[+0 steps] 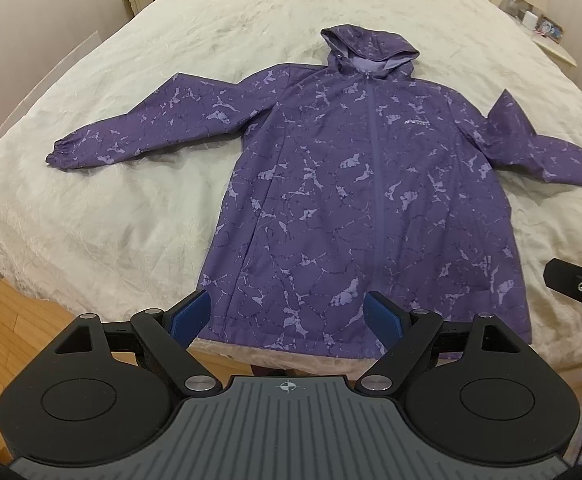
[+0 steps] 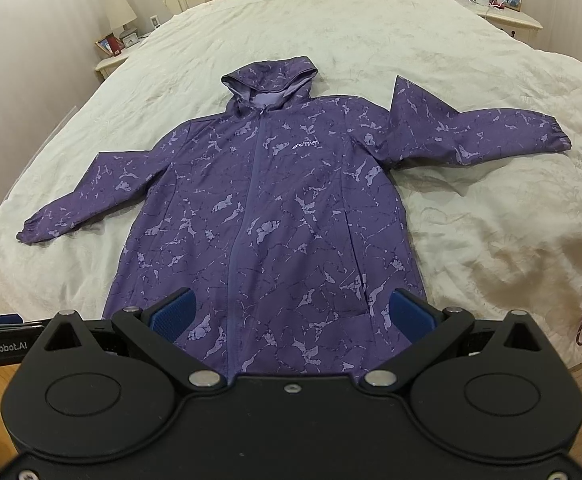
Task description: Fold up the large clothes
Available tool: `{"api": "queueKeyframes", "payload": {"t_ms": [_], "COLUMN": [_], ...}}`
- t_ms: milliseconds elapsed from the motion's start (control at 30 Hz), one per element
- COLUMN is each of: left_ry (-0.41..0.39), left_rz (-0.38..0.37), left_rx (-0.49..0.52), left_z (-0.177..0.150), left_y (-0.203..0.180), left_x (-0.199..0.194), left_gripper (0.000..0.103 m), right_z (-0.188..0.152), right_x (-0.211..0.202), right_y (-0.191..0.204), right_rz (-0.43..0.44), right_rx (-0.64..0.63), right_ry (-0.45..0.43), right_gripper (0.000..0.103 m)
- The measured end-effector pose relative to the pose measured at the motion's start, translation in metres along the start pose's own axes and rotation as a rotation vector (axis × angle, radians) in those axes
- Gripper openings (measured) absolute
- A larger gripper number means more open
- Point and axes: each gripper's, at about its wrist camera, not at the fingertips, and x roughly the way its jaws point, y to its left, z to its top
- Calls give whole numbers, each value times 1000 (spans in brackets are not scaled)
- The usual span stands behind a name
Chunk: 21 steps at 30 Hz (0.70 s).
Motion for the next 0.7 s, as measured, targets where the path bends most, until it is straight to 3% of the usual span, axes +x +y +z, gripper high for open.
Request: {"api": "queueKeyframes", "payload": {"t_ms": [700], "left_ry": [6], "left_rz": [1], "left_rx": [-1], "left_z": [0], "left_y": [0], "left_x": [2], "left_gripper": [83], "right_z": [0], "right_x": [4], "right_y": [2], "right_rz": [16], "right_rx": [12], "right_ry": [5], "right_gripper": [102]}}
